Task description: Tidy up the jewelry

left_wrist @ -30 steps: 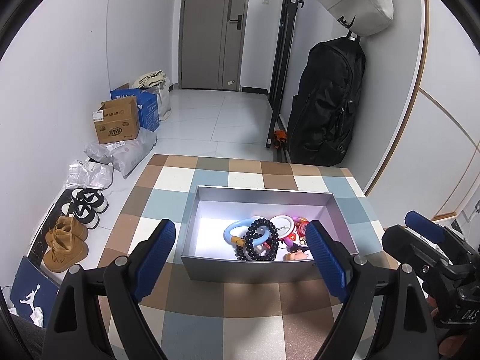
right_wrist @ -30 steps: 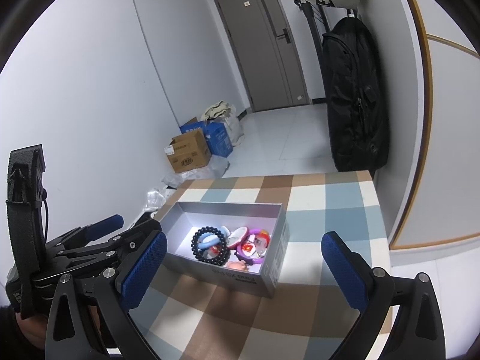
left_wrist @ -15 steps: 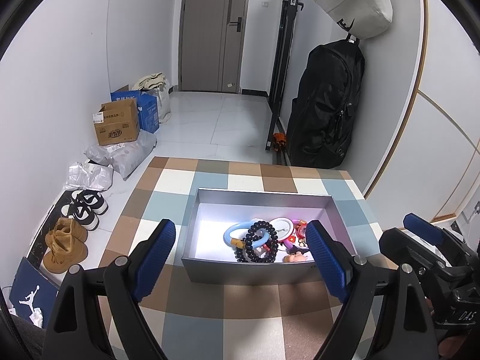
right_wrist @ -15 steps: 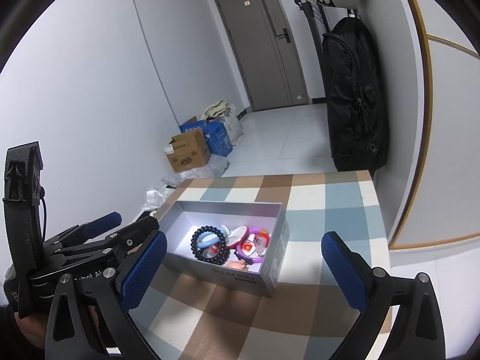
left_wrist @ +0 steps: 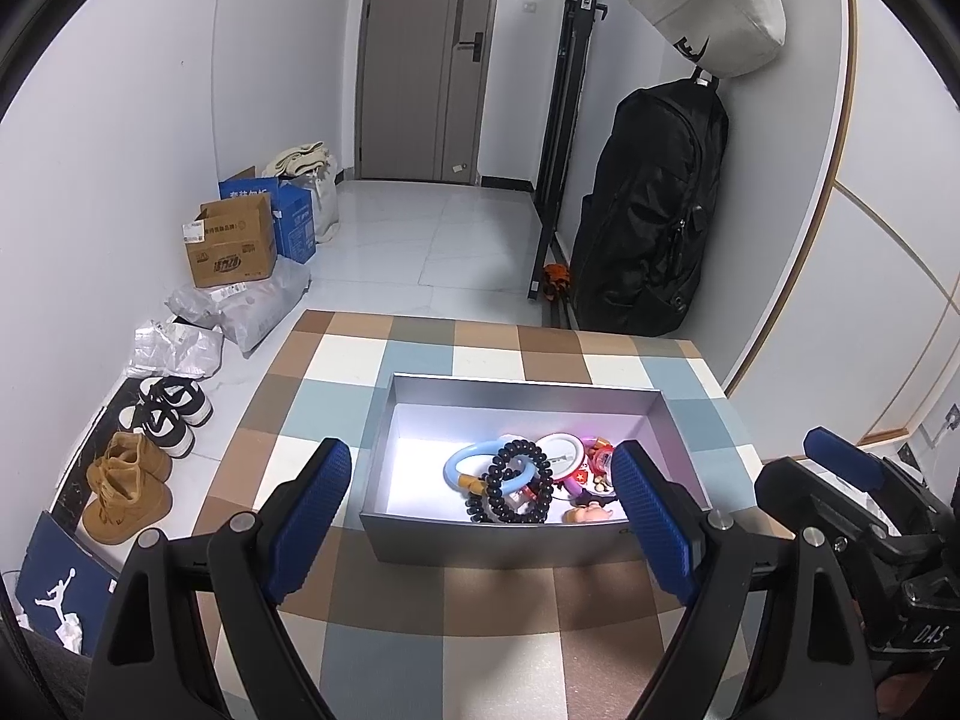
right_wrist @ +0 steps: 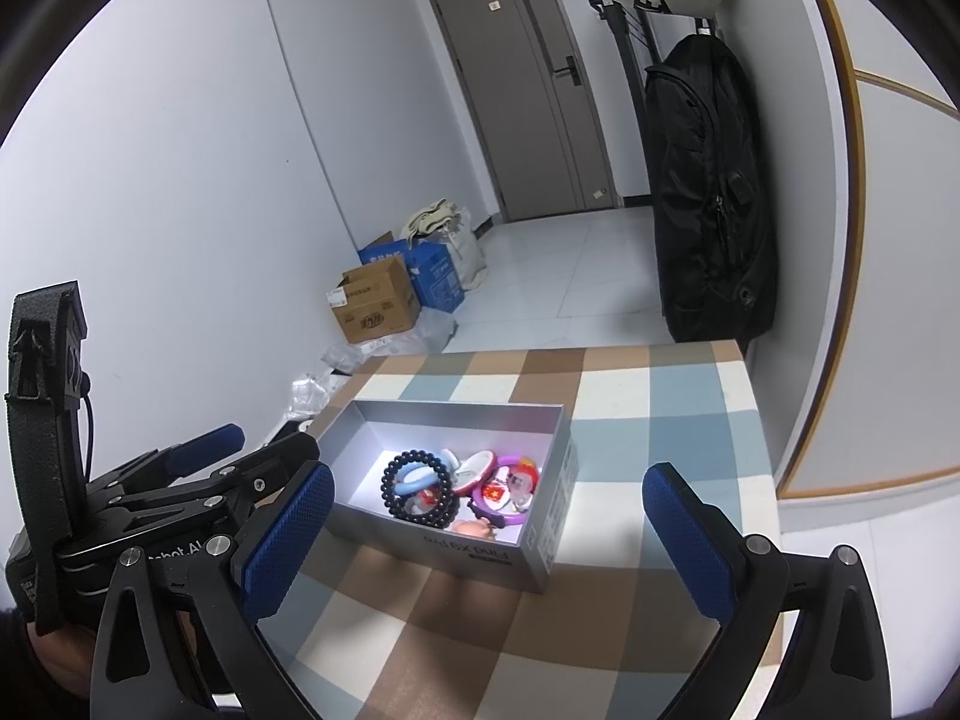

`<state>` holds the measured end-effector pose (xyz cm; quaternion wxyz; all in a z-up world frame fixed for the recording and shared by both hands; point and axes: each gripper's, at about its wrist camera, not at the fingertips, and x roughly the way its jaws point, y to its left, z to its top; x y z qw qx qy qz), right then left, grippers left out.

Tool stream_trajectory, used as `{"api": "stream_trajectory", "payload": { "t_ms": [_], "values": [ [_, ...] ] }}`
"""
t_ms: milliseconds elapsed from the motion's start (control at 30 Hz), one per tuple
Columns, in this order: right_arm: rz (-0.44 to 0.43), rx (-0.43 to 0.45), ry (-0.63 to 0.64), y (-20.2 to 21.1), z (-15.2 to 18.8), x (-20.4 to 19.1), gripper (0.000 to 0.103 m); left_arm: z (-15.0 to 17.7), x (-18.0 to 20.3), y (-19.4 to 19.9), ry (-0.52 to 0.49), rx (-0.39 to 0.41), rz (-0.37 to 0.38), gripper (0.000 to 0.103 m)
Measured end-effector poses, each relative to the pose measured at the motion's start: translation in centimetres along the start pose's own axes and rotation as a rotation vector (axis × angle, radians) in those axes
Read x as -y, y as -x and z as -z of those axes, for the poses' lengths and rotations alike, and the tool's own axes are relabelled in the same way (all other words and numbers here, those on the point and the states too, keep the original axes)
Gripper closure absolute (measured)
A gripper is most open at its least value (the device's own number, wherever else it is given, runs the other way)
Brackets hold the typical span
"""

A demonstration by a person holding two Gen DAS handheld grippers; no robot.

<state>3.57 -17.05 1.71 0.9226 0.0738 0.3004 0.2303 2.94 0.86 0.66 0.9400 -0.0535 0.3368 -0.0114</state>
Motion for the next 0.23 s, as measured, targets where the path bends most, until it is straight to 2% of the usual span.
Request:
{"api": "stream_trajectory", "payload": {
  "t_ms": [233],
  "values": [
    [0.001, 0.000, 0.000, -0.02, 0.16, 0.05, 0.000, 0.06, 0.13, 0.01, -0.006, -0.004, 0.008, 0.018]
  ]
}}
